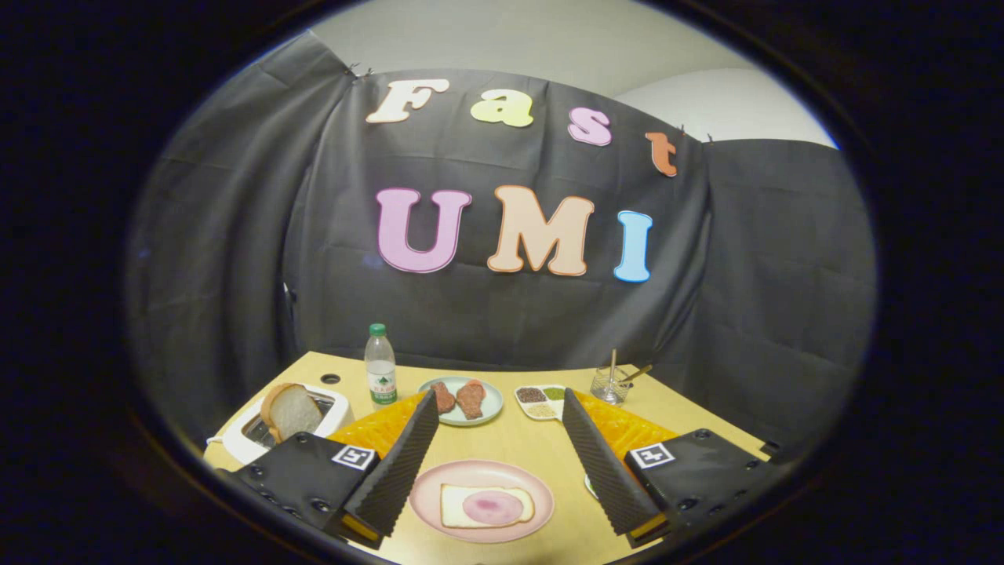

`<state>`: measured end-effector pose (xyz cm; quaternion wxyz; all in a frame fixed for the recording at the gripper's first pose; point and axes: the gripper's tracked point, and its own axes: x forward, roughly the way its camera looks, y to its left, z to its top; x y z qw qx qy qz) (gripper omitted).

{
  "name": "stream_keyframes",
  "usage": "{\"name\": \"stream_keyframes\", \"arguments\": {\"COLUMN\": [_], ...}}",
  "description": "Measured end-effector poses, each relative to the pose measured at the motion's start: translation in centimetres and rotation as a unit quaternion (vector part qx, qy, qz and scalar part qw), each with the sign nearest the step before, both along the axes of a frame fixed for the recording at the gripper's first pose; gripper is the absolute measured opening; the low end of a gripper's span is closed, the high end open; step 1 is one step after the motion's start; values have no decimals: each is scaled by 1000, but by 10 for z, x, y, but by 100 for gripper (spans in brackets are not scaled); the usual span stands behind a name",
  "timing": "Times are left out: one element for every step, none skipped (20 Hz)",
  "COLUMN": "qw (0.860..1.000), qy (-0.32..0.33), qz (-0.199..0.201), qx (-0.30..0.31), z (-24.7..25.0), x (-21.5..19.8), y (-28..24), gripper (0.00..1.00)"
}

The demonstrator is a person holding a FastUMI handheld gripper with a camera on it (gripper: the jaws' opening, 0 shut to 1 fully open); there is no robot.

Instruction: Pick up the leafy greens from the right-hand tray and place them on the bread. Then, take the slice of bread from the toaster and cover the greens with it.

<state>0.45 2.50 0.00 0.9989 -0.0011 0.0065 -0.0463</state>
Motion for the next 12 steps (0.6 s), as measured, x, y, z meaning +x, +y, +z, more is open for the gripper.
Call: {"name": "stream_keyframes", "arguments": {"qw": [1000,1000,1000,1000,1000,1000,1000,999,999,999,998,997], "qy": [2,4,6,9,13,16,21,27,35,41,48,52], "qz": [1,1,2,2,4,8,15,21,29,35,43,52], "qx": [0,-1,0,0,0,0,1,2,3,3,3,3], "z": [-2,-2,-4,-6,-10,-12,-16,-20,-25,-29,-33,-35], "x": [2,2,3,4,5,6,8,8,10,11,13,15], "y": [2,3,2,1,-1,-1,-3,-5,-8,-11,-15,-20], "gripper": [100,100,100,100,100,100,100,100,100,100,100,100]}}
